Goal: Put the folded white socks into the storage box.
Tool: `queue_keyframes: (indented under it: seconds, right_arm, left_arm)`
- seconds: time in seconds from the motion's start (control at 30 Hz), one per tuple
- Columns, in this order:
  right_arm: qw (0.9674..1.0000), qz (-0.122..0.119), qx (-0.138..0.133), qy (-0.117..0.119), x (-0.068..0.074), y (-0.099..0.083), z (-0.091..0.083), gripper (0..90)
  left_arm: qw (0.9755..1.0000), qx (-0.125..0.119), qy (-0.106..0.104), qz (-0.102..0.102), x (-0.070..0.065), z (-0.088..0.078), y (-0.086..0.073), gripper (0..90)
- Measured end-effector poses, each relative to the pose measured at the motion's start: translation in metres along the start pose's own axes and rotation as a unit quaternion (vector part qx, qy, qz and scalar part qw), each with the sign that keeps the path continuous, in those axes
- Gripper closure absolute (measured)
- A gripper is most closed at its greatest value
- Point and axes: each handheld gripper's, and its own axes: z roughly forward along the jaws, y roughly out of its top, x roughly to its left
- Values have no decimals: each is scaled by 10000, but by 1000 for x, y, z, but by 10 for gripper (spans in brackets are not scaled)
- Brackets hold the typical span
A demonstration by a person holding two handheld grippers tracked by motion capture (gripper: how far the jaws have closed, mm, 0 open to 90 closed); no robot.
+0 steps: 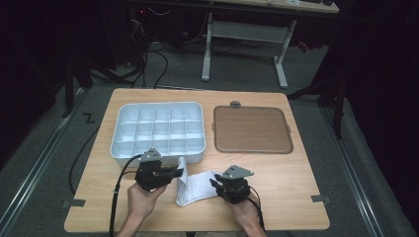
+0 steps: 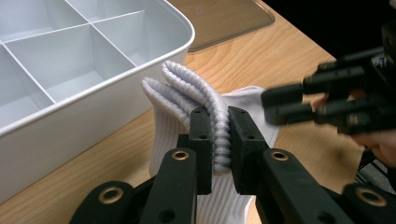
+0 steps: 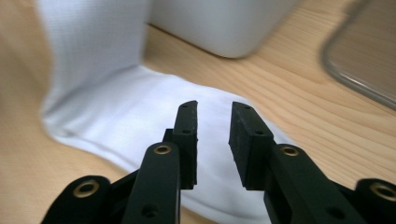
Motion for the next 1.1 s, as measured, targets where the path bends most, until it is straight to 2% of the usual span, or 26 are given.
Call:
queue_keyframes:
  seconds: [0.13, 0.27, 0.5, 0.63, 0.73, 1.1]
  right_arm:
    - [9994, 168, 88, -278, -18, -5, -5, 646]
    - [9988, 303, 190, -329, -27, -10, -4, 632]
    - [9982, 430, 331, -254, -35, -19, 1, 741]
    - [9980, 509, 308, -196, -34, -21, 0, 808]
    - [9981, 530, 276, -144, -33, -23, -1, 836]
    - [9983, 521, 247, -28, -17, -24, 7, 853]
  left_arm:
    - [9999, 54, 46, 89, -2, 2, -2, 809]
    - [9997, 121, 75, 188, -6, 6, -4, 809]
    - [9986, 262, 139, 431, -13, 15, -10, 809]
    - [9981, 332, 145, 502, -17, 20, -15, 809]
    - [9971, 391, 155, 627, -19, 23, -18, 809]
    - [9949, 520, 187, 845, -26, 28, -31, 808]
